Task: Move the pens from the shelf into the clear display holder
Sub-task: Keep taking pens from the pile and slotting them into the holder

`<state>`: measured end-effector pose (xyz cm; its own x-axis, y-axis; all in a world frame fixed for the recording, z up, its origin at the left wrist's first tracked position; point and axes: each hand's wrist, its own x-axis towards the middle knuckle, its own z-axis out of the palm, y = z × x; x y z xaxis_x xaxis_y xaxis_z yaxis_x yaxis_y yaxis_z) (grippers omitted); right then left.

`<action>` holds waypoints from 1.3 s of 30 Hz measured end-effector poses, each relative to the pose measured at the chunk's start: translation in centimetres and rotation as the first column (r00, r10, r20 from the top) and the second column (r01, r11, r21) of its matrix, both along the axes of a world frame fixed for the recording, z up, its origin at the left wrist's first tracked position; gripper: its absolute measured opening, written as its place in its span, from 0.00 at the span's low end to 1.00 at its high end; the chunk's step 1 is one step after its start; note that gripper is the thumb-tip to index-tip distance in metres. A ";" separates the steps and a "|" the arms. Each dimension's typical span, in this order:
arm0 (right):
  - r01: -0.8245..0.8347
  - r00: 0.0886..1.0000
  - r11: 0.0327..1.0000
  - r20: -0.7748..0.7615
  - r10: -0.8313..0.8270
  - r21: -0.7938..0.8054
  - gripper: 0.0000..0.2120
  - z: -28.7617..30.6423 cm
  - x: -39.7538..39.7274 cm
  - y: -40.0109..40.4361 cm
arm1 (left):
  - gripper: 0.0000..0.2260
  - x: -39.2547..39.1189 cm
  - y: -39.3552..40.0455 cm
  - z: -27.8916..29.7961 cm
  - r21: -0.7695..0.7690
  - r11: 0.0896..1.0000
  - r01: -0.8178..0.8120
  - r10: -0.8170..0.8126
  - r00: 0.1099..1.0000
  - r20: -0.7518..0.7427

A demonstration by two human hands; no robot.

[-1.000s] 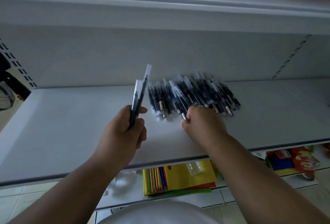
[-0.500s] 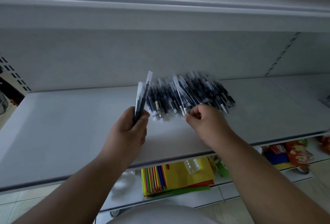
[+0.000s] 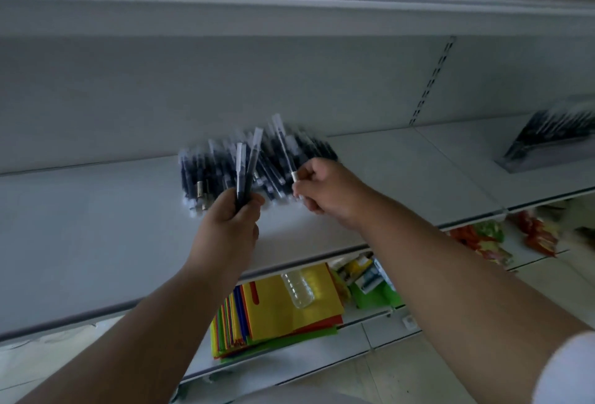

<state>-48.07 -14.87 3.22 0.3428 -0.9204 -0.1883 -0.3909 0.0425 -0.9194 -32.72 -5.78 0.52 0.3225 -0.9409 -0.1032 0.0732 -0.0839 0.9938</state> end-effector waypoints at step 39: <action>0.507 0.843 0.687 0.134 -0.521 -0.520 0.04 2.4 -48.3 -8.3 | 0.17 -42.8 -16.5 1.6 -0.057 0.970 0.237 -0.237 0.972 0.006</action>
